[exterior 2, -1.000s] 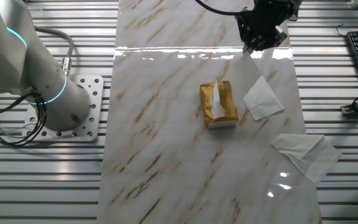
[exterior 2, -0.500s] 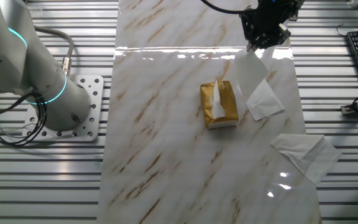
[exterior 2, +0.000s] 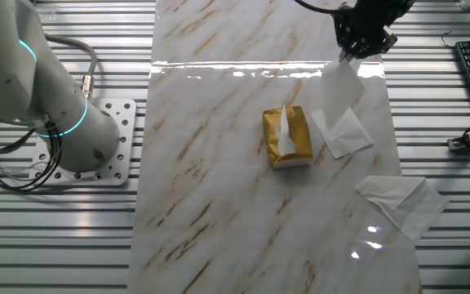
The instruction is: Pull out a napkin
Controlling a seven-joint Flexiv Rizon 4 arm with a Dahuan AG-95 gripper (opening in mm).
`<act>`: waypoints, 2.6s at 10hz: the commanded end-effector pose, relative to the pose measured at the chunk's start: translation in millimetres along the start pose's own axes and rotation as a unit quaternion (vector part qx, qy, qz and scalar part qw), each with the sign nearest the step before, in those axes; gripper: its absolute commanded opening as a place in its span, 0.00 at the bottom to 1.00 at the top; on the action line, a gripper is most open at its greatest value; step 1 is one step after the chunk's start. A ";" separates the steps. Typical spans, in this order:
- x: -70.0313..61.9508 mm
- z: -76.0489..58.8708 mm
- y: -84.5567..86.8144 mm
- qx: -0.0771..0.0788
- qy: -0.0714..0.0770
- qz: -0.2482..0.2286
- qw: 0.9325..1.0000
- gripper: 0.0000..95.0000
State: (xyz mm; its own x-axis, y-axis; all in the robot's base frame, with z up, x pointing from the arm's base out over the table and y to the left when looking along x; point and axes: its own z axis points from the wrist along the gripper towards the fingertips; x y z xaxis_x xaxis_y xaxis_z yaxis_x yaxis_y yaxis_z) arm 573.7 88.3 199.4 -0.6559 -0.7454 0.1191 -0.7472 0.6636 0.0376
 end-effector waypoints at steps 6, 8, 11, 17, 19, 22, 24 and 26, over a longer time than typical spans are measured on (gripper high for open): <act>-4.4 17.5 -5.6 0.005 -0.011 0.003 1.000 0.00; -6.9 22.3 -7.0 0.006 -0.016 0.004 1.000 0.00; -12.9 24.6 -7.9 0.004 -0.020 0.011 1.000 0.00; -24.9 26.8 2.4 0.009 -0.015 0.042 0.999 0.00; -25.3 29.1 2.2 -0.002 -0.021 0.038 0.999 0.00; -26.0 28.3 2.4 -0.007 -0.014 0.059 0.998 0.00; -26.2 28.2 2.6 -0.014 -0.013 0.072 0.997 0.00; -26.6 29.0 3.0 -0.022 -0.022 0.084 0.996 0.00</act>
State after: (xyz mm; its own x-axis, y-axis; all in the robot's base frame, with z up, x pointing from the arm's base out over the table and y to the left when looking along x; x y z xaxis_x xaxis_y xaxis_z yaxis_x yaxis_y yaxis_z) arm 588.0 108.6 168.0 -0.7724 -0.6288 0.0899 -0.6258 0.7775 0.0622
